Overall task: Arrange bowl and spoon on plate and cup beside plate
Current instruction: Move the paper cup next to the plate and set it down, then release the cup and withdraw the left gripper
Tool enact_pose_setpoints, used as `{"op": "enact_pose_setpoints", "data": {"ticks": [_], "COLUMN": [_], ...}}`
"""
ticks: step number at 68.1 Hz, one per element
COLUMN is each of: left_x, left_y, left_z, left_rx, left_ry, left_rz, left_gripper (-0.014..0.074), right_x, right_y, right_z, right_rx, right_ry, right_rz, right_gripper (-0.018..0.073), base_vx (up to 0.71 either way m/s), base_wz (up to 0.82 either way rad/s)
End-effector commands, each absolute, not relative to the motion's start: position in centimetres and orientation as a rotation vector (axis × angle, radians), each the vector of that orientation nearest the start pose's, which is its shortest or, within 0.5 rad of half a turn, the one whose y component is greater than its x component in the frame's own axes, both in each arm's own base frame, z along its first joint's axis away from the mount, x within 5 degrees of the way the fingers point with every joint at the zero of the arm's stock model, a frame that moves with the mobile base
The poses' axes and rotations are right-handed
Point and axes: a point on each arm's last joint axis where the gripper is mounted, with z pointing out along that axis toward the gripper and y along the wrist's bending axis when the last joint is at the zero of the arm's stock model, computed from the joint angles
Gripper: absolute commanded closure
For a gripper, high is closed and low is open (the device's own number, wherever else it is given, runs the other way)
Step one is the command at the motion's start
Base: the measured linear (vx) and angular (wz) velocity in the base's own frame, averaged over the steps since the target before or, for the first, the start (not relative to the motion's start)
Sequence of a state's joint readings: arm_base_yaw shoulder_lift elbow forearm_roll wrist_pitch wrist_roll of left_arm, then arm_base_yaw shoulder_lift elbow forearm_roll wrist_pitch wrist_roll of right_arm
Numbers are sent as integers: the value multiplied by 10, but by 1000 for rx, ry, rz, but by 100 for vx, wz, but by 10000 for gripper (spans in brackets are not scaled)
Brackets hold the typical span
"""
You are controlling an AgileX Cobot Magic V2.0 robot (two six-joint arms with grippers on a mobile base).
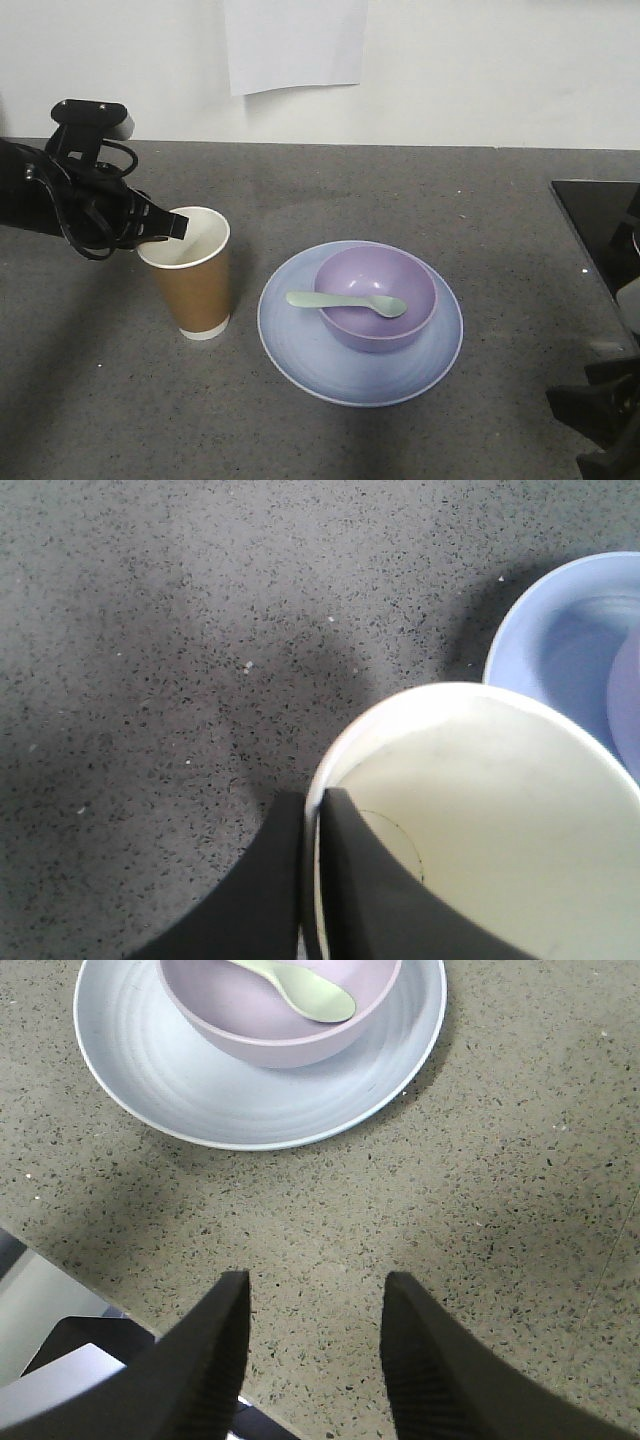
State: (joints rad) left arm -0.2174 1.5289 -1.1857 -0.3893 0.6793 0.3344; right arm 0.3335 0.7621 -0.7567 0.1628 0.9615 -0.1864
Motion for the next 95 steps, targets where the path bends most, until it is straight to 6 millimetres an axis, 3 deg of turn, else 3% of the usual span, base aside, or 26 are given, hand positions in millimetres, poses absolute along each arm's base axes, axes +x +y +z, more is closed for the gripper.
{"op": "enact_pose_setpoints", "data": {"ticks": [1,15,27,44,51,61,72,84,95], "left_x": [318,314,297,240,209,171,146,135,135], "left_y": [-95,-94,-90,-75,-68,-59,-52,-48,-48], "left_z": [313,317,338,397,408,394,362,337,328], "left_rx": [399,404,431,476,481,468,448,420,408], "left_ry": [2356,2351,2311,2133,2082,2049,2058,2053,2058], "left_rz": [-392,-393,-378,-314,-314,-308,-303,-292,-291], "left_gripper": [503,298,248,248,248,248,249,311,468], "right_x": [120,120,120,120,120,121,122,122,120], "right_y": [54,54,54,54,54,54,54,54,54], "right_z": [330,330,330,330,330,331,332,331,330], "right_rx": [-558,-558,-558,-558,-558,-553,-547,-549,-557], "right_ry": [2312,2312,2312,2312,2312,2299,2283,2289,2310], "right_rz": [274,274,274,274,274,274,274,274,274], "right_gripper": [257,257,257,257,257,257,257,274,398], "base_vx": [0,0,0,0,0,0,0,0,0], "base_wz": [0,0,0,0,0,0,0,0,0]}}
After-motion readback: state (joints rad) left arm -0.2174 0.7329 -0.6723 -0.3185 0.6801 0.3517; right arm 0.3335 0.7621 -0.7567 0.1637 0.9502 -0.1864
